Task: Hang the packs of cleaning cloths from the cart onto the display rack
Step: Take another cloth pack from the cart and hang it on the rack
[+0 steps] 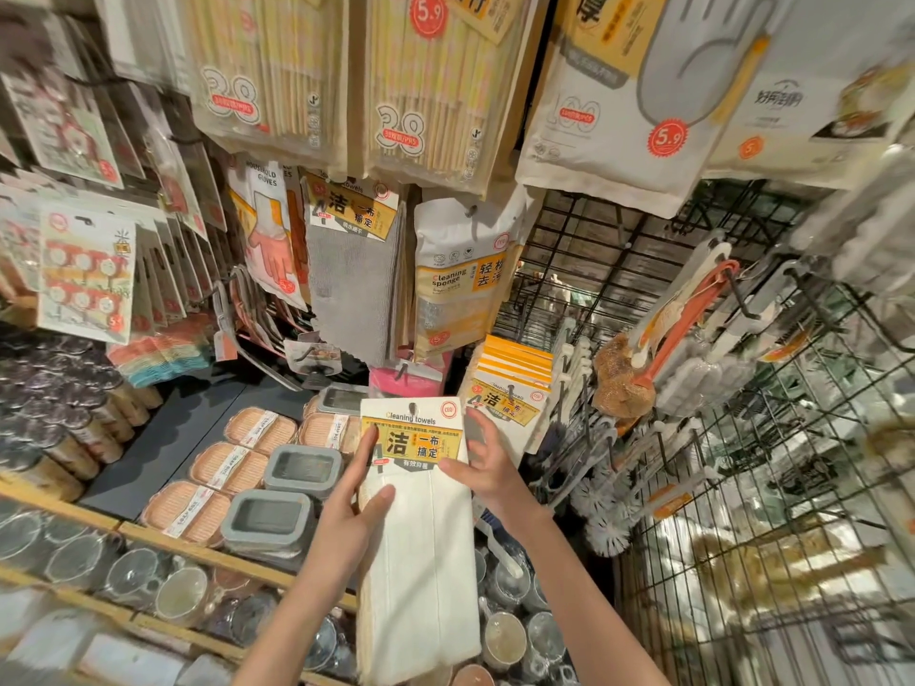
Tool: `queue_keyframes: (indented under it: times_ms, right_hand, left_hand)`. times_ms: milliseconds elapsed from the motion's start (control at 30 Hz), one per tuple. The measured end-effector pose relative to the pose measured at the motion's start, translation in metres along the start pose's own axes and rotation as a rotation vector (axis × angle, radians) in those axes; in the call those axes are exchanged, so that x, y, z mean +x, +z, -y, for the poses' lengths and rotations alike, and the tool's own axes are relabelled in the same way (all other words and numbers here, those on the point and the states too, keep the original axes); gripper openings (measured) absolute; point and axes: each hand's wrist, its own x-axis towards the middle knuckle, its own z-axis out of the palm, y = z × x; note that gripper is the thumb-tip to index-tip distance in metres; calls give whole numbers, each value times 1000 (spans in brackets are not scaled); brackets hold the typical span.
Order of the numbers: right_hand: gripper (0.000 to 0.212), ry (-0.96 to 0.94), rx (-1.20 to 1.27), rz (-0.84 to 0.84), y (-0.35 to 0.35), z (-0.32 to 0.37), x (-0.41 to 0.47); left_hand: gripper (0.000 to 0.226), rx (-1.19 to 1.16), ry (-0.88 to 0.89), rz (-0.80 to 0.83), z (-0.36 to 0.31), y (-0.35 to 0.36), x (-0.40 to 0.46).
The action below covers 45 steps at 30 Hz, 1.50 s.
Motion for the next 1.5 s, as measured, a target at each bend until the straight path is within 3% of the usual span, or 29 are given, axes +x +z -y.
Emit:
queue_keyframes:
  times_ms: [133,367,533,667,833,1067,1267,1500]
  right_hand:
    - [84,-34,-10,-40,-2,-5,-4]
    - [58,-79,-104,-38,-7,-2,-8]
    - [73,-72,-42,-88,-13,-1,-9]
    - [55,-73,20,-179,-22,-5,-13]
    - [62,-48,41,-325,-48,-11,-8]
    - [56,19,52,-436,-70,-15,11]
    - [42,51,-50,-490,-73,-23,22]
    - [54,42,-227,-468,-71,-22,49]
  left_hand:
    - [68,24,9,28,4,3,2]
    - [67,38,12,35,6,6,4]
    - [62,68,20,83,4,12,11]
    - [44,30,-42,71,5,11,12]
    - [28,-42,-140,28,7,3,15]
    - [17,-9,-121,10,4,0,17]
    - [18,-4,-120,-9,4,-5,21]
    - [17,-28,-128,-24,7,-11,16]
